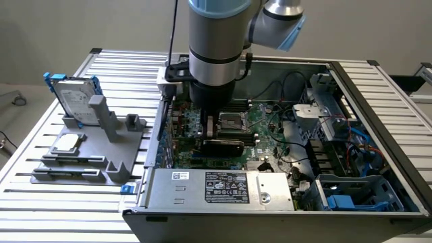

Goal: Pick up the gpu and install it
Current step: 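Press down on the gpu until it lock into place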

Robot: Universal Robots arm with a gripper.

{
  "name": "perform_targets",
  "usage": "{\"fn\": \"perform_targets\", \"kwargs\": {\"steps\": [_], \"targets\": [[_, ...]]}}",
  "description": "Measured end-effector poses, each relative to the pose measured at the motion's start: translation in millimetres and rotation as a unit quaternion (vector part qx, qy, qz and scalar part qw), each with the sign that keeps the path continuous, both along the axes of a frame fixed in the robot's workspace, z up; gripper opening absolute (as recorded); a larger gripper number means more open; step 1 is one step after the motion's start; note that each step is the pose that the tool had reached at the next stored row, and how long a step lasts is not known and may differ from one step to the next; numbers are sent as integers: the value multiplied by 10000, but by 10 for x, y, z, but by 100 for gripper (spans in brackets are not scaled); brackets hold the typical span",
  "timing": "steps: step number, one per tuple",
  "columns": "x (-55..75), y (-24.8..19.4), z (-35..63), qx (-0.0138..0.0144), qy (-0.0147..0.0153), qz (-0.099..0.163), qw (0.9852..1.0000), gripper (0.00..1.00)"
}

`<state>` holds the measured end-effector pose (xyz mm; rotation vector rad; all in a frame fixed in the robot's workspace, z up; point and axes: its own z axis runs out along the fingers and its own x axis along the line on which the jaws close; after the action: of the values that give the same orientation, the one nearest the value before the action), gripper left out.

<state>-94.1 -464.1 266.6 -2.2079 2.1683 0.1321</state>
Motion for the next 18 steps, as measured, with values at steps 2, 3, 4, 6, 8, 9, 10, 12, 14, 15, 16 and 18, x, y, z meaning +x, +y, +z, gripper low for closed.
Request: {"fn": "perform_targets", "kwargs": {"steps": [2,3,4,6,8,9,10,12,14,15,16,18], "targets": [[0,1,-9,5,4,0,10000,11],[-1,1,-14,6,6,0,10000,11],[-1,1,-19,8,7,0,10000,11],[-1,2,-24,11,9,0,10000,11],[1,3,-21,15,26,1,10000,11],[0,4,-10,22,37,1,10000,11],[-2,5,6,28,46,-1,10000,11],[-7,3,45,15,76,-1,10000,11],[-18,3,53,16,126,0,9999,11],[-24,3,54,15,166,0,9999,11],[-29,3,56,13,213,0,9998,11],[-39,3,56,14,332,-1,9994,11]]}}
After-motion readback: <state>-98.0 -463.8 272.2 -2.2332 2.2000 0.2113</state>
